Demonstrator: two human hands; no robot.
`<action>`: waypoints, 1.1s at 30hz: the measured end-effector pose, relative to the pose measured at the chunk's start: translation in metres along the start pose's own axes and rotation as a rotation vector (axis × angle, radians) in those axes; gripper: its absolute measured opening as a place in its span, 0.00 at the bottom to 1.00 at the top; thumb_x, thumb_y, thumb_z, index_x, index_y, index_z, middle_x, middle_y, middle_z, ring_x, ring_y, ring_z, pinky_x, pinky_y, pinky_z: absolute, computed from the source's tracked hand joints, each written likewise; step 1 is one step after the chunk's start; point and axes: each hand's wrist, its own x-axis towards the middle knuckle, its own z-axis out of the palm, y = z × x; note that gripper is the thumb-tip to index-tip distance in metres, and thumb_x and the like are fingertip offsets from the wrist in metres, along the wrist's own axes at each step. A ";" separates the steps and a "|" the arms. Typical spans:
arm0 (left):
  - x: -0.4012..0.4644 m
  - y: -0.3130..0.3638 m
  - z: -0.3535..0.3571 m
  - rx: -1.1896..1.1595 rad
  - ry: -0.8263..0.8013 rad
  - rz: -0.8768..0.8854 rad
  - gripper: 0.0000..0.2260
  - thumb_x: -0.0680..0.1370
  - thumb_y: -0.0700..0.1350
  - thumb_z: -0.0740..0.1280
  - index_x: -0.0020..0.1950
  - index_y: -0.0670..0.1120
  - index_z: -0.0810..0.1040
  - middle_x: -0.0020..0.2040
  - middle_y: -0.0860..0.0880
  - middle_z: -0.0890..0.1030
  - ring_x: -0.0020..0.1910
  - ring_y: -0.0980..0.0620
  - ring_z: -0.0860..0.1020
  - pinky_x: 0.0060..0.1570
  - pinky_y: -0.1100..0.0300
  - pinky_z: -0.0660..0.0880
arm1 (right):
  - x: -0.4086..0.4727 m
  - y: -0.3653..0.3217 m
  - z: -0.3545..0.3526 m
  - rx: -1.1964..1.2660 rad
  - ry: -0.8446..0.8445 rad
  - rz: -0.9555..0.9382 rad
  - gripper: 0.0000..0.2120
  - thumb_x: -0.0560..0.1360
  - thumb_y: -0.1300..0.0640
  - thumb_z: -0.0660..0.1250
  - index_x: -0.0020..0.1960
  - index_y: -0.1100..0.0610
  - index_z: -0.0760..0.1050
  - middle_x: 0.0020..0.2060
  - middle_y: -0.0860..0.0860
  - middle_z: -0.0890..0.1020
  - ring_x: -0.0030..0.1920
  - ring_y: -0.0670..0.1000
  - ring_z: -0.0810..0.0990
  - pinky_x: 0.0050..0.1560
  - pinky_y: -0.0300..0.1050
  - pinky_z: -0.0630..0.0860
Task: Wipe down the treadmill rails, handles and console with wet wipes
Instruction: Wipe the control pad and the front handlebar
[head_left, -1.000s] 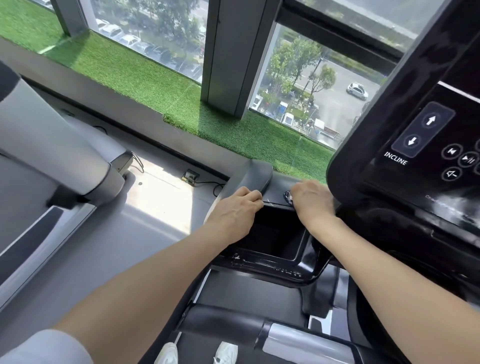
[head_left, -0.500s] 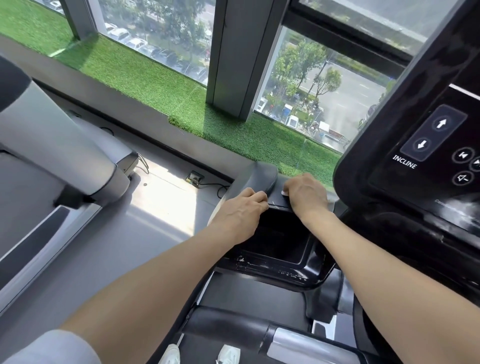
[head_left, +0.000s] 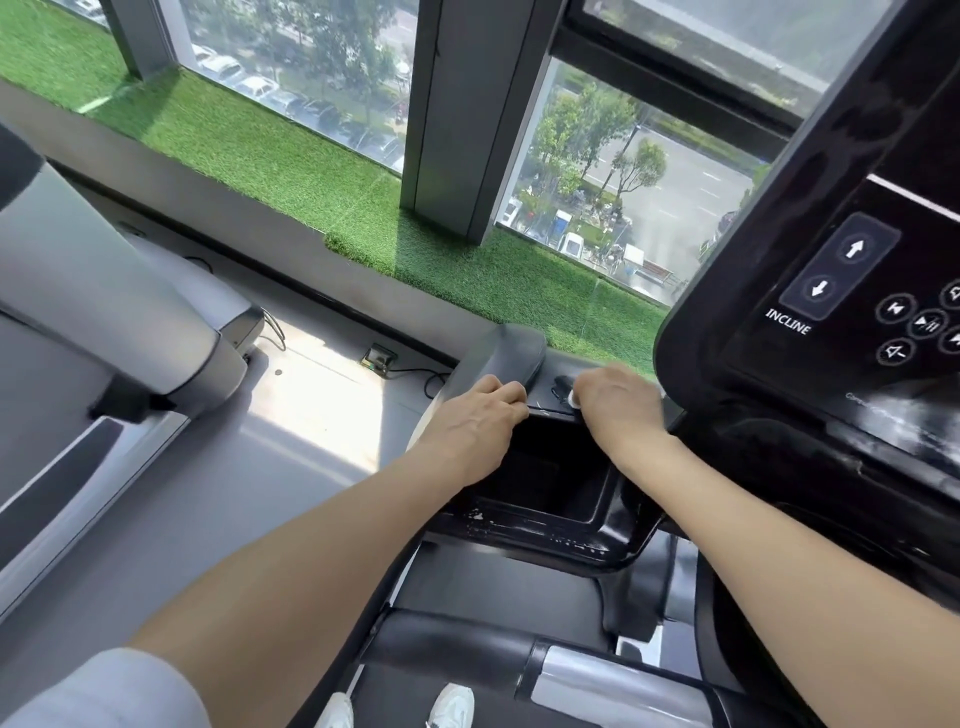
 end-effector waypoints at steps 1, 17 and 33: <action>0.000 0.000 0.000 0.001 0.000 -0.004 0.12 0.80 0.41 0.59 0.61 0.48 0.75 0.62 0.56 0.70 0.60 0.53 0.66 0.50 0.57 0.74 | 0.001 0.004 0.000 0.007 -0.002 0.027 0.07 0.77 0.65 0.62 0.51 0.60 0.78 0.47 0.57 0.77 0.50 0.57 0.75 0.47 0.44 0.71; 0.001 -0.003 0.003 -0.057 0.013 0.012 0.15 0.79 0.40 0.59 0.64 0.48 0.75 0.62 0.53 0.71 0.61 0.51 0.66 0.56 0.55 0.72 | 0.005 -0.005 0.019 0.084 0.020 -0.216 0.11 0.80 0.58 0.58 0.55 0.55 0.79 0.52 0.47 0.77 0.57 0.49 0.70 0.44 0.42 0.69; 0.000 -0.004 0.005 -0.087 0.028 0.010 0.14 0.79 0.40 0.60 0.62 0.46 0.77 0.61 0.52 0.73 0.60 0.49 0.67 0.55 0.53 0.73 | 0.004 -0.018 0.008 0.033 0.026 -0.295 0.11 0.80 0.60 0.57 0.53 0.57 0.78 0.51 0.48 0.78 0.56 0.50 0.70 0.39 0.42 0.64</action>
